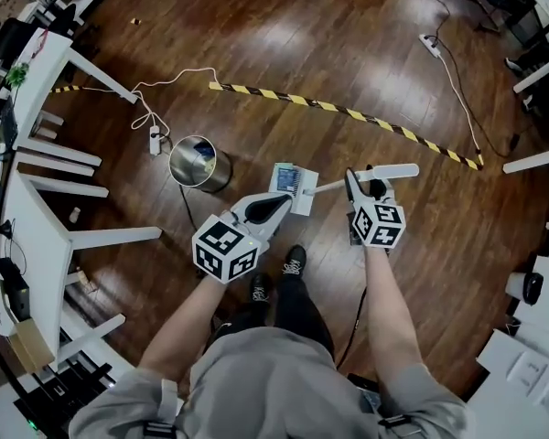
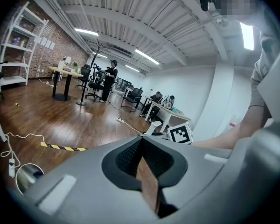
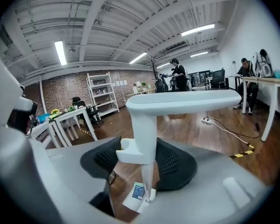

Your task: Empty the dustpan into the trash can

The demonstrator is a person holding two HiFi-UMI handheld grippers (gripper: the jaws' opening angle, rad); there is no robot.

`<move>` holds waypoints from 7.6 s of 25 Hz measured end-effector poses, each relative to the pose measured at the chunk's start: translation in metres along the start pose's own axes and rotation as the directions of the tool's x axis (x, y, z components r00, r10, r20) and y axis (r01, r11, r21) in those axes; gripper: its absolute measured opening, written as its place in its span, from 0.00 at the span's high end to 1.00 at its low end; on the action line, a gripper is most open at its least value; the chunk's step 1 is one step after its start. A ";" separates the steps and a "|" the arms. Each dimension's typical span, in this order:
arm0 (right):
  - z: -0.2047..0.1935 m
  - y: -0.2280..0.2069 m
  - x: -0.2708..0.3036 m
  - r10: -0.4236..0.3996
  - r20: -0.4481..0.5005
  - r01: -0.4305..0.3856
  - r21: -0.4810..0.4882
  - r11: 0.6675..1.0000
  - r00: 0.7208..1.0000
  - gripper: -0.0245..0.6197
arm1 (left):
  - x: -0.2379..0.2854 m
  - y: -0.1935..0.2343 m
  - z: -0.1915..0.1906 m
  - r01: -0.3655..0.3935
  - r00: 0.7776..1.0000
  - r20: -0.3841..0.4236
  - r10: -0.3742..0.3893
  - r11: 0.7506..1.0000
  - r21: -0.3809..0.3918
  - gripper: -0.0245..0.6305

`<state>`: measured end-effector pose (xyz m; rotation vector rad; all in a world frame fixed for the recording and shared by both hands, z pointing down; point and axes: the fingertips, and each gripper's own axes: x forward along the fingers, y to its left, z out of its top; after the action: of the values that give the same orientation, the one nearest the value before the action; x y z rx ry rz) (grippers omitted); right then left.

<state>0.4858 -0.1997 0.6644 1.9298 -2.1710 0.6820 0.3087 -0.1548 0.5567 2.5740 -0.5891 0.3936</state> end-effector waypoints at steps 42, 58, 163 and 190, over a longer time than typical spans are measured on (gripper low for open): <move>0.390 0.357 0.010 0.417 0.260 -0.356 -0.249 0.900 0.871 0.63 | -0.276 0.185 0.109 -0.414 0.871 0.287 0.399 0.910 -0.009 0.96; 0.349 0.491 0.108 0.532 0.104 -0.484 -0.302 0.822 0.840 0.63 | -0.370 0.261 0.094 -0.532 0.786 0.304 0.538 0.840 -0.109 0.96; 0.440 0.439 0.111 0.448 0.352 -0.322 -0.361 0.875 0.822 0.63 | -0.279 0.285 0.149 -0.358 0.891 0.281 0.355 0.933 -0.045 0.96; 0.258 0.204 0.207 0.080 0.221 -0.040 -0.180 0.983 0.972 0.63 | -0.152 0.271 0.094 -0.245 0.967 0.055 0.250 0.966 -0.084 0.96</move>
<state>0.3017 -0.4842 0.4746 1.9400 -2.3404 0.2772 0.0661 -0.3675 0.5226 2.4539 -0.9368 0.3615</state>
